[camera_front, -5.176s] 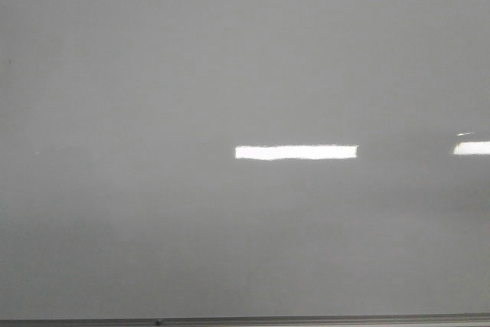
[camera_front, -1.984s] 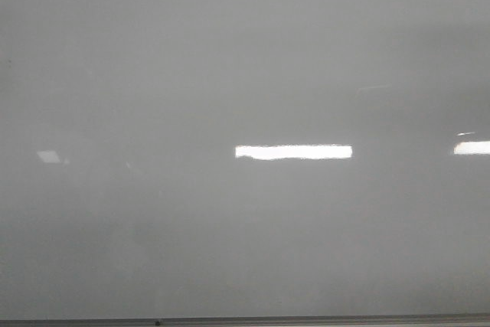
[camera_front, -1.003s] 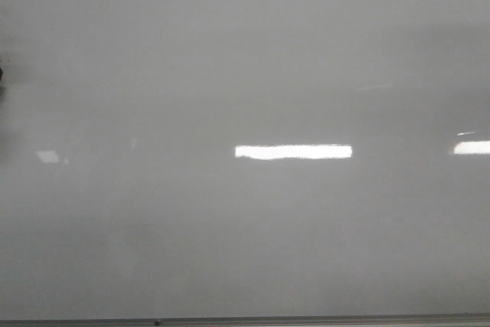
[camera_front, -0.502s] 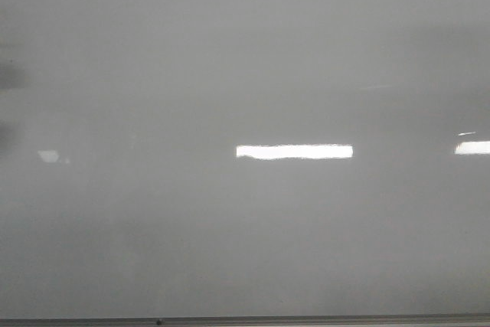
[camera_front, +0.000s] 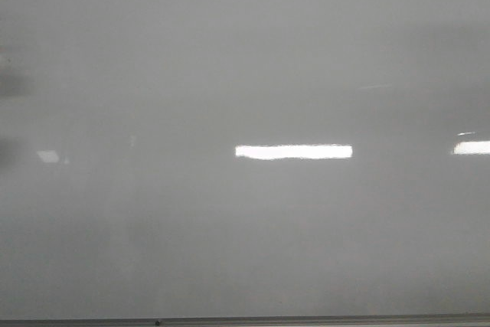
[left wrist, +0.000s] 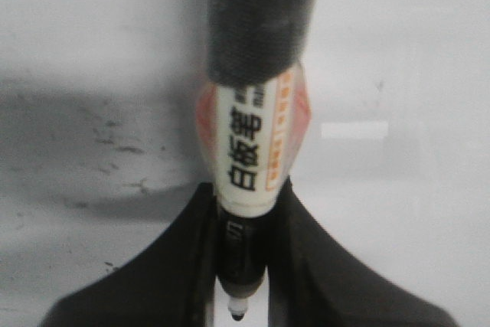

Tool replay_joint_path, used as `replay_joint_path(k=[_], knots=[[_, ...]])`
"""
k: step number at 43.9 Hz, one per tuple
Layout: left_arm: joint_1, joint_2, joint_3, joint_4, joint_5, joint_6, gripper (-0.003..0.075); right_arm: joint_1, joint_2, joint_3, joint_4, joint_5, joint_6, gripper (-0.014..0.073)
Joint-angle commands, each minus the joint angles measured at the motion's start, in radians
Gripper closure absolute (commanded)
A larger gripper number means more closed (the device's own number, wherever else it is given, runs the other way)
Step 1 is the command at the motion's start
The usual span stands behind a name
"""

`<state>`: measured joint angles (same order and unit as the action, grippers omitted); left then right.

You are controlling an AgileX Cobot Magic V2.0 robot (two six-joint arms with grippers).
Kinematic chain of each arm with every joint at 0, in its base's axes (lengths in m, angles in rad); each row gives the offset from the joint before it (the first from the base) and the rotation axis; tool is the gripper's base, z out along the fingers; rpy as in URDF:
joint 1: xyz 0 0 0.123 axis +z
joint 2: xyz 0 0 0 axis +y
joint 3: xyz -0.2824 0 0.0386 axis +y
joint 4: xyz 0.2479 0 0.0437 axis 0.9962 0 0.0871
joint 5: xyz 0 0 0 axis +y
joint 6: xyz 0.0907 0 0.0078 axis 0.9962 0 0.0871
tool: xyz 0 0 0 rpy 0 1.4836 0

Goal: Write number 7 on whiteboard

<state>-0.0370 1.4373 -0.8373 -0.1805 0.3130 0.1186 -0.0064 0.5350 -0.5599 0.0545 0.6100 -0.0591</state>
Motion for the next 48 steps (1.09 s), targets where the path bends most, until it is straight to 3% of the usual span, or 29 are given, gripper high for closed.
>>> replay_joint_path(k=[1, 8, 16, 22, 27, 31, 40, 48], knots=[[-0.017, -0.097, -0.035, -0.006, 0.016, 0.001, 0.0741, -0.007, 0.013, -0.025, 0.003, -0.075, -0.008, 0.0001], [-0.061, -0.206, -0.105, 0.018, 0.223, 0.079, 0.0741, -0.007, 0.013, -0.066, 0.04, 0.001, -0.008, 0.0001], [-0.155, -0.243, -0.244, 0.018, 0.568, 0.193, 0.0741, -0.007, 0.014, -0.15, 0.043, 0.163, -0.009, 0.0001], [-0.259, -0.243, -0.307, -0.023, 0.707, 0.319, 0.0741, -0.007, 0.015, -0.174, 0.045, 0.21, -0.025, 0.0001], [-0.364, -0.24, -0.315, -0.073, 0.746, 0.442, 0.0741, -0.003, 0.023, -0.174, 0.066, 0.22, -0.047, 0.0001], [-0.446, -0.225, -0.315, -0.074, 0.756, 0.455, 0.0741, 0.03, 0.051, -0.175, 0.116, 0.227, -0.111, 0.0001], [-0.627, -0.153, -0.315, -0.074, 0.741, 0.5, 0.0741, 0.134, 0.152, -0.207, 0.274, 0.273, -0.325, 0.0001], [-0.748, -0.091, -0.315, -0.074, 0.715, 0.555, 0.0741, 0.242, 0.244, -0.266, 0.431, 0.347, -0.598, 0.0001]])
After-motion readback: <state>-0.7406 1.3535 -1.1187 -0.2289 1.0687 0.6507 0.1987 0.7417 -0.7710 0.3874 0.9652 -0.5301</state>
